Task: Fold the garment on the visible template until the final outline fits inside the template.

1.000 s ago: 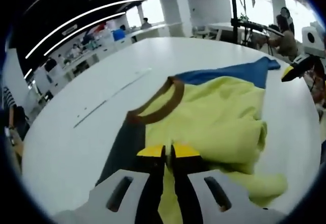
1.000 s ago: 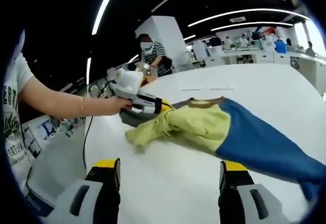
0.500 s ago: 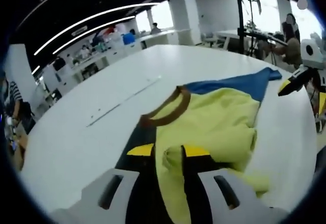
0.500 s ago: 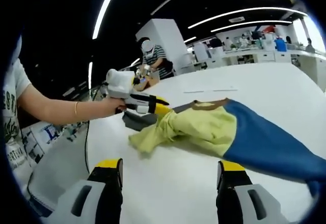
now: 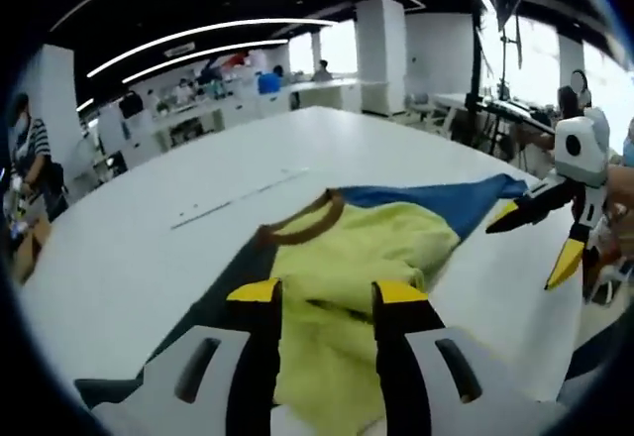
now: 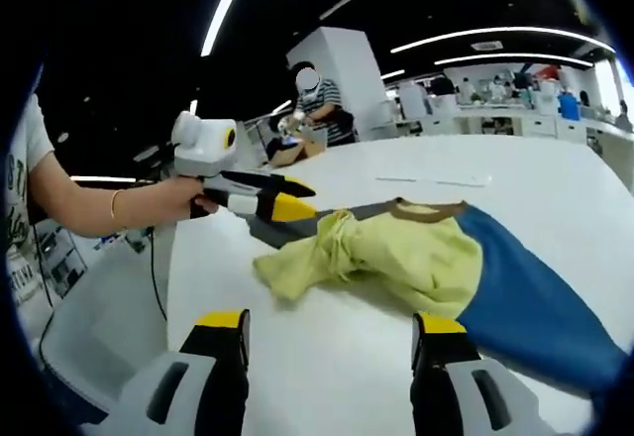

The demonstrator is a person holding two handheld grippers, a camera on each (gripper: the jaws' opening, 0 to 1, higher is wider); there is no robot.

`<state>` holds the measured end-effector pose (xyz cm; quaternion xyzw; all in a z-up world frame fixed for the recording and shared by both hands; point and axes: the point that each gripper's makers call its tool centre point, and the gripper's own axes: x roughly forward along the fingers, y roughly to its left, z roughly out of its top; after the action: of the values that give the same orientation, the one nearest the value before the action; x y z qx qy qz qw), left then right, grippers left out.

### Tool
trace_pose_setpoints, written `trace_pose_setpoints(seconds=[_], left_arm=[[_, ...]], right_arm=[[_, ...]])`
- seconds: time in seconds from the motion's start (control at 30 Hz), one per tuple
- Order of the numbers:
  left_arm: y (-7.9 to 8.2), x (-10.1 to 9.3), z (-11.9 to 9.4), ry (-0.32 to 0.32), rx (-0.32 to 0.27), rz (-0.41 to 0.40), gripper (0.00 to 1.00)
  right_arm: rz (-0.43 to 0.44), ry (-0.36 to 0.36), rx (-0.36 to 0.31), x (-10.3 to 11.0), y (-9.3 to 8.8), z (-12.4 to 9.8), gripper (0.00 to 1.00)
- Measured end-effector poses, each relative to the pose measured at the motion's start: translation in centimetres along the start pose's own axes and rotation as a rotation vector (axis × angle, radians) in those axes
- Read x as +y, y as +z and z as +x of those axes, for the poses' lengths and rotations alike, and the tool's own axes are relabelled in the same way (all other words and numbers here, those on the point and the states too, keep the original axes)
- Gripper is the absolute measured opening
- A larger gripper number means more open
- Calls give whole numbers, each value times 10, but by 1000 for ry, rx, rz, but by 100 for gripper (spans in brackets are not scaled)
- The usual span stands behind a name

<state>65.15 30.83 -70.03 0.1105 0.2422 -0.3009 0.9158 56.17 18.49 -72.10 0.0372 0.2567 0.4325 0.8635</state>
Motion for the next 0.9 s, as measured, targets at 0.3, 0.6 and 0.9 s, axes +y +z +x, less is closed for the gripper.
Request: trace_pose_setpoints(seconds=[0.3, 0.6, 0.9], left_arm=[[-11, -26, -15, -5, 0, -54, 34], [-51, -61, -27, -26, 69, -94, 33], [-70, -68, -30, -31, 103, -86, 30]], right_arm=[[-35, 19, 10, 0, 0, 18, 58], [-68, 24, 19, -1, -4, 32, 51], [-95, 35, 32, -1, -8, 50, 49]])
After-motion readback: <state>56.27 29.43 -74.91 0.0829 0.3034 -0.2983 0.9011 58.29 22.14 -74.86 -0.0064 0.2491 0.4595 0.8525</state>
